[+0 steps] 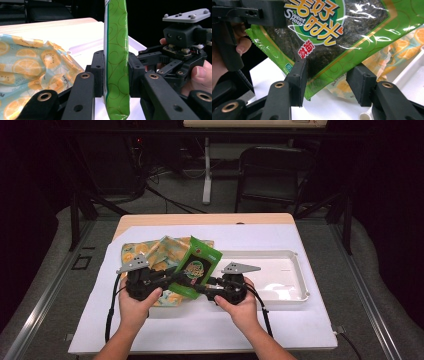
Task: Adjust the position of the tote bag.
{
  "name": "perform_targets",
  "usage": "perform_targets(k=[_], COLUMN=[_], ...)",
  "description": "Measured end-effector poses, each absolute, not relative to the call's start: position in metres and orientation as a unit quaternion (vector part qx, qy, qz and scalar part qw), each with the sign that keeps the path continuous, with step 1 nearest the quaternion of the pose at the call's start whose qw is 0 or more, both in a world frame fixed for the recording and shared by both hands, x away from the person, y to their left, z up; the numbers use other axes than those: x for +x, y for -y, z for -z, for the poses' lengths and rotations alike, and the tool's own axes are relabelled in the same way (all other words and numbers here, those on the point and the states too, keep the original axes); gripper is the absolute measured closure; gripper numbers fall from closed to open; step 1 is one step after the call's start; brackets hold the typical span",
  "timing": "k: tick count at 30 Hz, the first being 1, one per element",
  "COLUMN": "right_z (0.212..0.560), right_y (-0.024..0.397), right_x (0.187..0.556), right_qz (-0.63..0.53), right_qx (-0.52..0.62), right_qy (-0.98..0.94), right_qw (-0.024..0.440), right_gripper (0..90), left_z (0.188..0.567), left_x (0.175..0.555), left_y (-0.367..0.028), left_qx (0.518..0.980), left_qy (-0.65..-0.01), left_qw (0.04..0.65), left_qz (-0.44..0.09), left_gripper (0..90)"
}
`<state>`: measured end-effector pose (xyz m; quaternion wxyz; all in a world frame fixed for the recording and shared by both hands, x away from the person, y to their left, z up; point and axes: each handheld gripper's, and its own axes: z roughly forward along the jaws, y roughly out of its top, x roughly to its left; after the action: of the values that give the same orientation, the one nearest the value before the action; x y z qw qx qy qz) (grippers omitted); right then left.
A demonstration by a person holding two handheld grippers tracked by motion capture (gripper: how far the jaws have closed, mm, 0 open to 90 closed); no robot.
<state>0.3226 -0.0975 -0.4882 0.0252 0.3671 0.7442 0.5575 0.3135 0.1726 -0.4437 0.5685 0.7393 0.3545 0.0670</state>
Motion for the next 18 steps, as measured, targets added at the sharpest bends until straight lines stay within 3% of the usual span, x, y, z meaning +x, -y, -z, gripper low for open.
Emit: perform_targets(k=[18], right_z=[0.4917], right_y=[0.1051], right_x=[0.3247], right_qz=[-0.568], right_qx=[0.383], right_qy=[-0.728], right_qw=[0.007], right_gripper=[54.7], left_z=[0.4497], left_x=[0.3152], left_y=[-0.1672], left_qx=[0.739], left_qy=[-0.353], left_qw=[0.57], left_qz=[-0.063], left_gripper=[72.6])
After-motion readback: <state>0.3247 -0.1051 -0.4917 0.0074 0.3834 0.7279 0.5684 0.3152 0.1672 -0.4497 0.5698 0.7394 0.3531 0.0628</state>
